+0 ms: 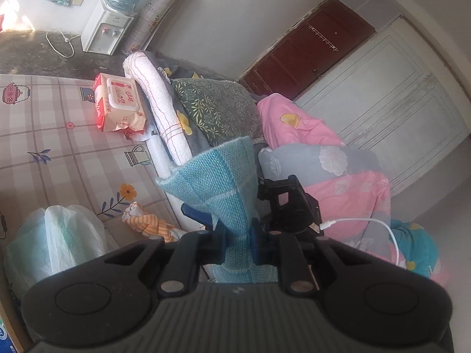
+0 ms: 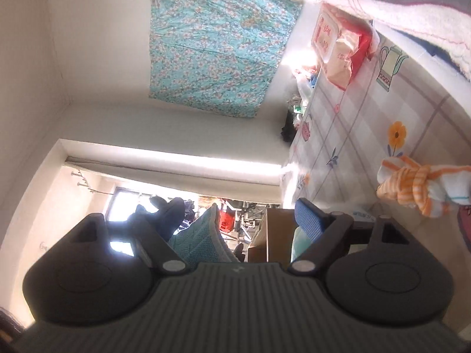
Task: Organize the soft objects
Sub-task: 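Carry the blue towel into the cardboard box beside the pig and release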
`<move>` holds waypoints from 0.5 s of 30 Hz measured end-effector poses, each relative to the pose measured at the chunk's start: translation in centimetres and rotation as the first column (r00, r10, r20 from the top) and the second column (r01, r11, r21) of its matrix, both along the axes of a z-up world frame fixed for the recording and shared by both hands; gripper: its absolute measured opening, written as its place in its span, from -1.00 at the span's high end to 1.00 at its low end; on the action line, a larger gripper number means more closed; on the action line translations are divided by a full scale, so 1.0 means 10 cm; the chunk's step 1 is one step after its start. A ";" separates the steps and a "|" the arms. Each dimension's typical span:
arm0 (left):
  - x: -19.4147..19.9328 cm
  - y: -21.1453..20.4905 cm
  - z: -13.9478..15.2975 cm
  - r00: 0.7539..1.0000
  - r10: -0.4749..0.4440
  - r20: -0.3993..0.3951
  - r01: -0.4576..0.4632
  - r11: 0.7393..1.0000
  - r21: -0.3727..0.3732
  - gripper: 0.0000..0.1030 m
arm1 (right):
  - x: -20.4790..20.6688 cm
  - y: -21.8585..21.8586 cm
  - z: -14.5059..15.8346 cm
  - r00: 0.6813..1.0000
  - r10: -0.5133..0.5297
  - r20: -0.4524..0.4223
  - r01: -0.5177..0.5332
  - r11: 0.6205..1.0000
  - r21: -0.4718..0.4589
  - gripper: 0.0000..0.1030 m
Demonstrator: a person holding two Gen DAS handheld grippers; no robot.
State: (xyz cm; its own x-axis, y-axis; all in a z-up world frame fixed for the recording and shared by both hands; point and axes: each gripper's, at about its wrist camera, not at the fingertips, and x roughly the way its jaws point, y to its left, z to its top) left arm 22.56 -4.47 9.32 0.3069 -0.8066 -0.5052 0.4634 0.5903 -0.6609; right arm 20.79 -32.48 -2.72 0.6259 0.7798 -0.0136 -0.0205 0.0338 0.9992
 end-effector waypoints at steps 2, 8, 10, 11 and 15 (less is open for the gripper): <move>-0.18 0.21 0.06 1.000 0.001 0.024 0.000 0.999 -0.050 0.69 | -0.02 0.27 0.02 0.998 0.055 0.022 -0.056 0.995 0.077 -0.69; -0.67 0.96 0.14 0.993 0.052 0.106 -0.033 0.985 -0.169 0.69 | -0.07 1.12 0.13 0.976 0.211 0.059 -0.219 0.940 0.260 -0.83; -0.78 1.19 0.13 0.990 0.089 0.108 -0.070 0.983 -0.168 0.69 | -0.11 1.41 0.23 0.958 0.274 0.088 -0.288 0.918 0.274 -0.83; -0.82 1.30 0.11 0.988 0.114 0.108 -0.096 0.982 -0.160 0.69 | -0.11 1.55 0.32 0.947 0.304 0.104 -0.321 0.908 0.268 -0.83; -0.97 1.74 0.03 0.968 0.227 0.110 -0.217 0.971 -0.101 0.68 | -0.12 2.00 0.60 0.920 0.365 0.144 -0.388 0.902 0.189 -0.83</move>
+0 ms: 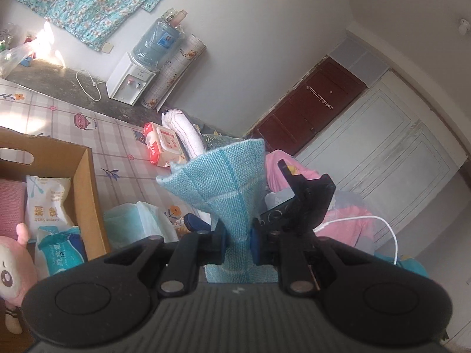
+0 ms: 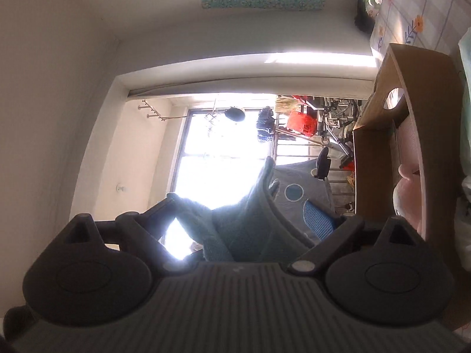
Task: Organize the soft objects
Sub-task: 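Carry the blue towel into the cardboard box beside the pig and release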
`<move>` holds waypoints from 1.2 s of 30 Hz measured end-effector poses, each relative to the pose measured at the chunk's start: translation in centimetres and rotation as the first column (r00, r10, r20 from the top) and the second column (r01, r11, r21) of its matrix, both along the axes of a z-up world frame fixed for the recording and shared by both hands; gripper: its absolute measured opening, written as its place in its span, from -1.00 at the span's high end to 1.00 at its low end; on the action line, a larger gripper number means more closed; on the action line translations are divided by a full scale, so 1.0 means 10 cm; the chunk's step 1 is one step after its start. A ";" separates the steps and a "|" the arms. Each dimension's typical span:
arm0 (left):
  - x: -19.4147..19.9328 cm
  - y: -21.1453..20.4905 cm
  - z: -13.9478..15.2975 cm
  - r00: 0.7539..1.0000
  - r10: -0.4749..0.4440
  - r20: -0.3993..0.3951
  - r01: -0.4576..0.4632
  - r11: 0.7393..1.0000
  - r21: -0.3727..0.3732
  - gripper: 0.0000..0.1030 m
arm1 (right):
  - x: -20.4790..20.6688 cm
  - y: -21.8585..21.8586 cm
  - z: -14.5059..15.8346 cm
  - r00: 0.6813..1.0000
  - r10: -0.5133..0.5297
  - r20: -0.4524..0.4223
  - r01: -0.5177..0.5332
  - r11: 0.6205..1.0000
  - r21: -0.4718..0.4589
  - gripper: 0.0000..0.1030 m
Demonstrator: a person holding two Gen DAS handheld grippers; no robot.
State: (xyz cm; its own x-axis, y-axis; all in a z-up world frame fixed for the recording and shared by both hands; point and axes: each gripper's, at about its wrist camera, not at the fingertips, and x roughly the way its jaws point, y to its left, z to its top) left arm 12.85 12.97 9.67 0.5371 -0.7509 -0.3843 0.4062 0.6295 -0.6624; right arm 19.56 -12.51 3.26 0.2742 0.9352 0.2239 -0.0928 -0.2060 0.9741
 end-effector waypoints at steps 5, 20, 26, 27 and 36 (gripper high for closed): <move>-0.11 0.54 -0.10 0.992 0.126 -0.031 -0.124 0.991 0.042 0.68 | 0.05 0.59 0.29 0.997 0.055 0.054 -0.043 0.976 -0.215 -0.76; 0.26 1.32 -0.58 0.928 0.355 -0.109 -0.250 0.814 0.524 0.67 | 0.50 2.24 -0.53 0.970 0.092 -0.226 -0.194 0.852 -0.486 -0.55; 0.41 1.27 -0.89 0.926 0.350 -0.139 -0.161 0.703 0.693 0.66 | 0.46 2.47 -0.83 0.959 0.068 -0.274 -0.217 0.798 -0.563 -0.55; 0.42 1.25 -0.92 0.928 0.347 -0.138 -0.149 0.683 0.715 0.66 | 0.45 2.46 -0.85 0.959 0.066 -0.277 -0.219 0.793 -0.569 -0.55; 0.49 1.06 -1.18 0.944 0.305 -0.122 -0.048 0.495 0.868 0.54 | 0.42 2.22 -0.68 0.977 0.029 -0.210 -0.151 0.790 -0.595 -0.57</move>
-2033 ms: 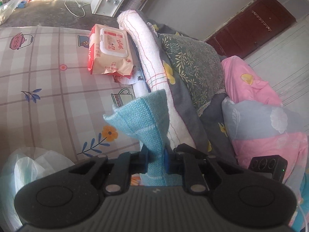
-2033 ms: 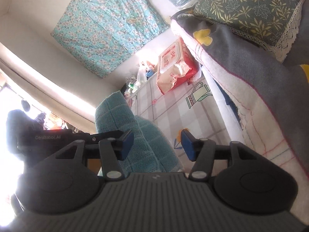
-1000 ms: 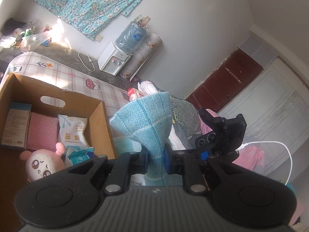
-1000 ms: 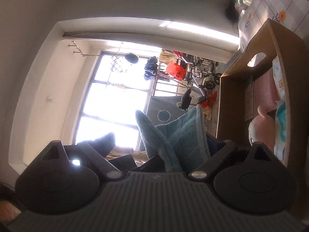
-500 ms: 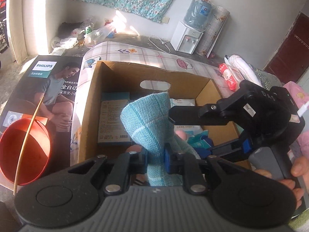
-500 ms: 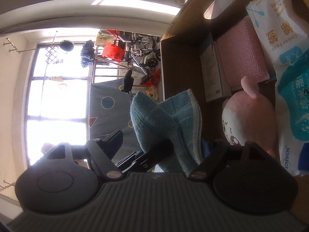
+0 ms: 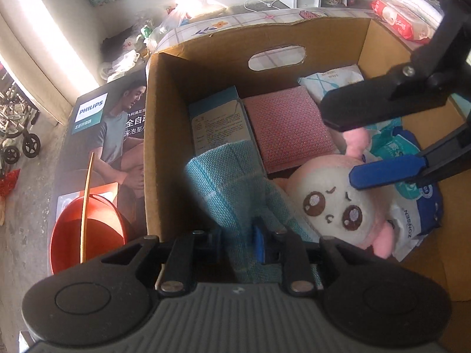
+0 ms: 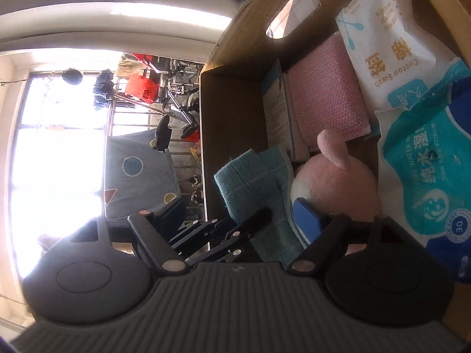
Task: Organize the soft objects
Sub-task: 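Carry the blue towel into the cardboard box beside the pig and release, then withdraw the right tool from the box toward the white cup on the mattress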
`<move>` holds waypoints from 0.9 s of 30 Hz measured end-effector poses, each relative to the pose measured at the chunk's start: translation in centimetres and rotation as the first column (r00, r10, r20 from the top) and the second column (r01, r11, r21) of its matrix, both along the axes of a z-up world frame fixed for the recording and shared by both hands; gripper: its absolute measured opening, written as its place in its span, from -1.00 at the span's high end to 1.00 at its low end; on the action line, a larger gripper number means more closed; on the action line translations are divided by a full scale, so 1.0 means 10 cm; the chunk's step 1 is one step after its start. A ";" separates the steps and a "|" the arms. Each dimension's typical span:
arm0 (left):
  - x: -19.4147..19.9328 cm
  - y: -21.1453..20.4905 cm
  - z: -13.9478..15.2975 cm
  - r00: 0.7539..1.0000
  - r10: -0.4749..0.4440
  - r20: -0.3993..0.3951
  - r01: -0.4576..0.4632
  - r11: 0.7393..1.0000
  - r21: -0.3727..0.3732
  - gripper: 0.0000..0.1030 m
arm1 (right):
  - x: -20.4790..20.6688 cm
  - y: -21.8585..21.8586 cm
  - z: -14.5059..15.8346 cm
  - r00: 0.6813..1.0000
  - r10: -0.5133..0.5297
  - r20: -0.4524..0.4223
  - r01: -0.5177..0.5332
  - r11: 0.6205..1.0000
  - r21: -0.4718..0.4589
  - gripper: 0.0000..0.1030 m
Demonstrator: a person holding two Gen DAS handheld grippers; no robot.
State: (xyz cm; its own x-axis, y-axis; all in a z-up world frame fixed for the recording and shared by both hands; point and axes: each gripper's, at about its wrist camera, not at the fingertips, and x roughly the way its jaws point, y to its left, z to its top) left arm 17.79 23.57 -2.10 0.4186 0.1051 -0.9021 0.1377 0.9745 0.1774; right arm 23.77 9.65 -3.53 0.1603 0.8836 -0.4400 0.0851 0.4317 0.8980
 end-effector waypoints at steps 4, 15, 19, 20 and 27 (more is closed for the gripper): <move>-0.01 -0.11 -0.04 0.999 -0.042 -0.017 0.043 0.996 0.080 0.50 | 0.01 -0.14 0.06 1.000 -0.013 0.024 0.013 1.000 -0.012 -0.57; -0.19 -0.21 0.40 0.992 -0.085 0.093 0.072 0.989 0.131 0.01 | -0.03 -0.47 0.23 0.995 -0.022 0.100 0.023 1.000 -0.002 -0.58; -0.28 -0.29 0.44 0.993 -0.081 0.083 0.076 0.995 0.058 0.02 | -0.10 -0.63 0.33 0.989 -0.036 0.141 0.035 0.999 0.008 -0.58; -0.31 -0.31 0.46 0.994 -0.076 0.084 0.073 0.997 0.032 0.01 | -0.13 -0.67 0.36 0.987 -0.037 0.155 0.036 0.999 0.010 -0.58; -0.74 -0.58 0.80 0.971 -0.027 0.236 0.073 0.979 -0.190 -0.36 | -0.66 -1.15 0.69 0.948 -0.074 0.308 0.078 0.997 0.001 -0.61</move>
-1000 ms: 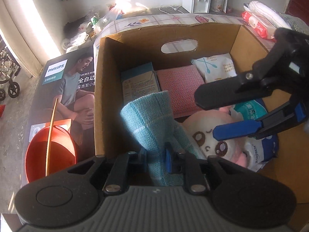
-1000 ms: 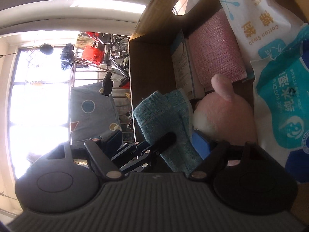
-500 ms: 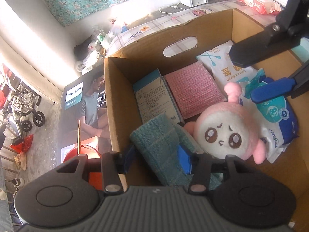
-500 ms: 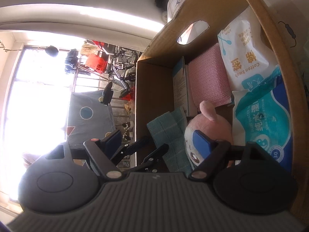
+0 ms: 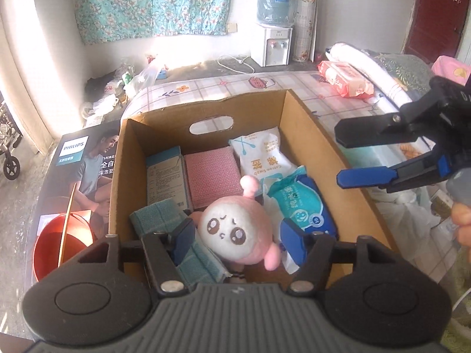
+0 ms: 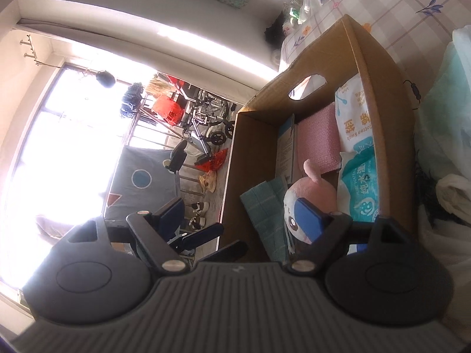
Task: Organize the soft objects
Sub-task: 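Withdraw the right tool from the box toward the white cup on the mattress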
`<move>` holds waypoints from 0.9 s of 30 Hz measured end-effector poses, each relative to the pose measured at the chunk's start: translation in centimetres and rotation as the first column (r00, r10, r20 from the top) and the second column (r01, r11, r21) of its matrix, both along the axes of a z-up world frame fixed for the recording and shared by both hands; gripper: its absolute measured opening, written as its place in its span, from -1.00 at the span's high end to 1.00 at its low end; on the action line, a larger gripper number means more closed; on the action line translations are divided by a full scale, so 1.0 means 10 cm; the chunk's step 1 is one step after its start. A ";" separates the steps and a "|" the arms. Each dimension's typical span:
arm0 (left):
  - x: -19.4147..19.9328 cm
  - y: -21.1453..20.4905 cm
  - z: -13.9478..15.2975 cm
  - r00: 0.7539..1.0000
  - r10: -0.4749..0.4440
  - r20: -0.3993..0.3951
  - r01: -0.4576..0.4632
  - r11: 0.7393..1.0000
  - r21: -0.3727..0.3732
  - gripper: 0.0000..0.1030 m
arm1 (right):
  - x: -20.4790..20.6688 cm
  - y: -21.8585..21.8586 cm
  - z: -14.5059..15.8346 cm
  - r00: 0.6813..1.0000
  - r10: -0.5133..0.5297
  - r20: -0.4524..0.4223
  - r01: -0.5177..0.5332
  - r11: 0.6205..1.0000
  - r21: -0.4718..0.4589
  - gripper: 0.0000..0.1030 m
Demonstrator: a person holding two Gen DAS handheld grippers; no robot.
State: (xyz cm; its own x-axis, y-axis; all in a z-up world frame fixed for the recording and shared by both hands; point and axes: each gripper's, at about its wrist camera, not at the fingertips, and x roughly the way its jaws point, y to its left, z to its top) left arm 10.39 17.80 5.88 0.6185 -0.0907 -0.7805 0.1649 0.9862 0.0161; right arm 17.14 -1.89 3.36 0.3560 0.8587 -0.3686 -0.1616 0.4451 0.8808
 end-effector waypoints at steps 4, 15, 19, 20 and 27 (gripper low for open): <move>-0.24 -0.38 0.10 0.994 -0.014 0.105 0.021 0.997 -0.070 -0.53 | -0.35 -0.43 0.15 0.990 -0.085 0.114 0.087 0.996 -0.018 -0.63; -0.62 -1.67 -0.14 0.963 -0.157 0.219 0.206 0.953 -0.222 -0.61 | -1.23 -2.04 0.04 0.899 -0.388 0.204 0.420 0.896 -0.144 -0.65; -0.65 -2.17 -0.45 0.944 -0.250 0.217 0.300 0.923 -0.240 -0.60 | -1.54 -2.54 -0.16 0.856 -0.478 0.197 0.515 0.822 -0.244 -0.65; -0.65 -2.28 -0.53 0.939 -0.265 0.221 0.316 0.917 -0.243 -0.60 | -1.61 -2.63 -0.23 0.845 -0.496 0.198 0.534 0.799 -0.277 -0.65; -0.64 -2.97 -1.11 0.906 -0.378 0.191 0.412 0.891 -0.193 -0.49 | -1.74 -2.94 -0.71 0.837 -0.514 0.188 0.540 0.718 -0.440 -0.58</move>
